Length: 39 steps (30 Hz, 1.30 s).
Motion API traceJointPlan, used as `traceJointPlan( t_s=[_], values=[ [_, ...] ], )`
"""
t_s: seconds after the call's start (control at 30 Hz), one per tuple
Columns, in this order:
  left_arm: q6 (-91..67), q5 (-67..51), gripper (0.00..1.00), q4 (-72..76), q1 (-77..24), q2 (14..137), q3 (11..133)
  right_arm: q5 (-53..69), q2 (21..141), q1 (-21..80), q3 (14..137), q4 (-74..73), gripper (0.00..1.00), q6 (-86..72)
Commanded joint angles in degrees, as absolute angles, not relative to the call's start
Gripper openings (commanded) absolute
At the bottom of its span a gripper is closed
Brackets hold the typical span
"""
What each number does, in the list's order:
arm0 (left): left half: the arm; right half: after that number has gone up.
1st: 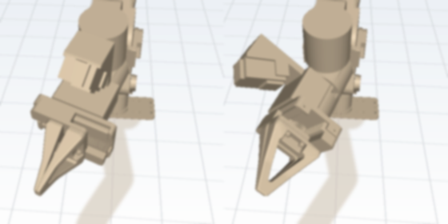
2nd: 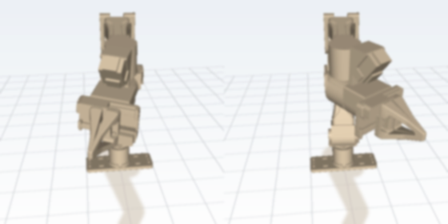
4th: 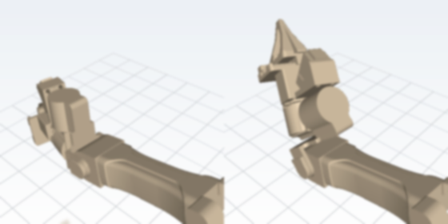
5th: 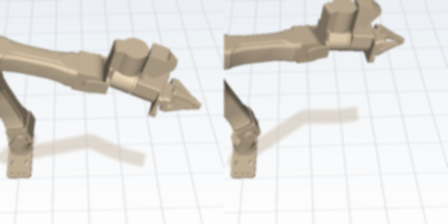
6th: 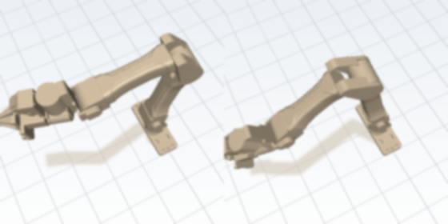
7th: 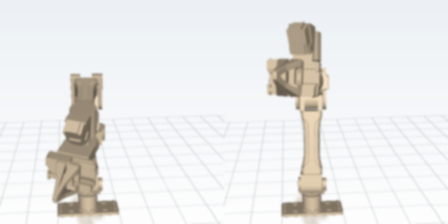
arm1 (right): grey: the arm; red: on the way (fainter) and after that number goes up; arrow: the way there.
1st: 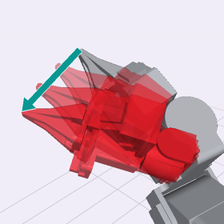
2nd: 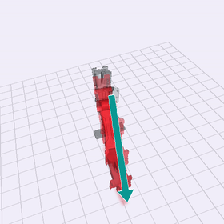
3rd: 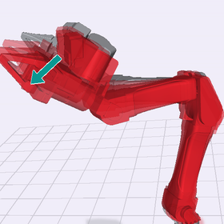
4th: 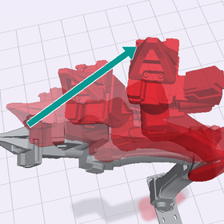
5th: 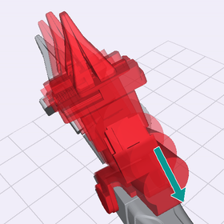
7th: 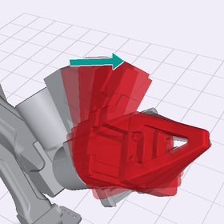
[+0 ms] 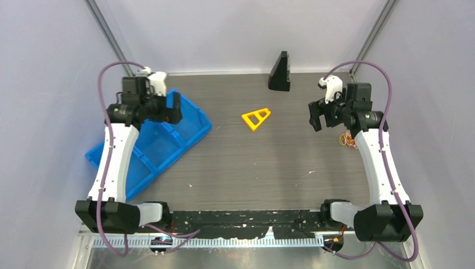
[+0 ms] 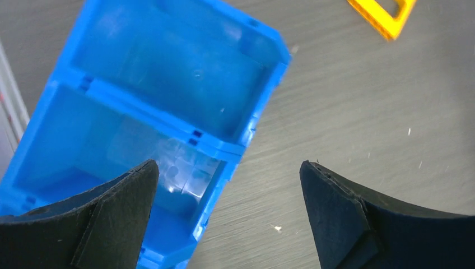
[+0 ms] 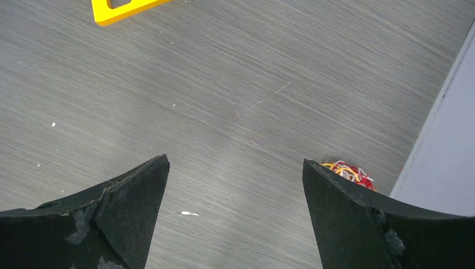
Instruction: Untangle the cables
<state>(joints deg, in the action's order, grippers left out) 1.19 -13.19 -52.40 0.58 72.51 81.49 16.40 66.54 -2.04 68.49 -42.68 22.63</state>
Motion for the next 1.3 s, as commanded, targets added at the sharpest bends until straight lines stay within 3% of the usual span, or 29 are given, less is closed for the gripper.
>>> traceJointPlan(
  t_s=[0.0, 0.2, 0.37, 0.73, 0.83, 0.9, 0.97, 1.0, 1.03, 1.07, 1.27],
  values=[
    [13.29, -5.06, 1.0, -51.82, -11.77, 70.48, 79.42, 14.52, 71.6, -2.59, 77.65, -52.54, 0.95, 30.46],
    [20.6, -0.88, 1.0, -49.31, -22.93, 71.51, 76.59, 8.33, 78.51, -8.52, 82.91, -61.62, 0.95, 36.88],
    [23.6, -4.22, 1.0, -47.5, -28.41, 72.15, 75.52, 2.25, 87.69, -16.4, 85.06, -62.91, 0.95, 40.58],
    [20.82, -6.4, 1.0, -47.46, -29.76, 75.89, 74.6, -7.69, 110.25, -20.39, 89.5, -55.02, 0.97, 42.85],
    [18.92, -5.17, 1.0, -46.92, -29.79, 75.96, 74.37, -7.81, 114.84, -20.39, 89.35, -54.35, 0.8, 43.39],
    [17.1, -4.9, 1.0, -46.51, -29.65, 75.79, 74.28, -6.26, 116.4, -20.39, 90.16, -55.62, 0.63, 43.47],
    [14.82, -6.45, 1.0, -45.51, -28.73, 75.33, 74.04, -2.39, 116.27, -20.28, 91.38, -57.58, 0.39, 43.39],
    [13.33, -7.75, 1.0, -44.67, -28.01, 74.93, 73.61, 2.13, 115.05, -19.99, 91.7, -58.93, 0.19, 43.35],
    [11.68, -9.2, 1.0, -42.7, -27.02, 74.31, 72.96, 4.49, 114.08, -19.71, 92.23, -59.79, 0.12, 43.34],
    [10.03, -11.07, 0.99, -40.53, -25.97, 73.26, 72.12, 9.6, 111.73, -18.88, 92.34, -61.46, 0.07, 43.33],
    [5.42, -22.2, 1.0, -23.88, -22.15, 65.33, 63.26, 31.58, 95.47, -6.79, 90.81, -65.7, 0.05, 41.16]
  ],
)
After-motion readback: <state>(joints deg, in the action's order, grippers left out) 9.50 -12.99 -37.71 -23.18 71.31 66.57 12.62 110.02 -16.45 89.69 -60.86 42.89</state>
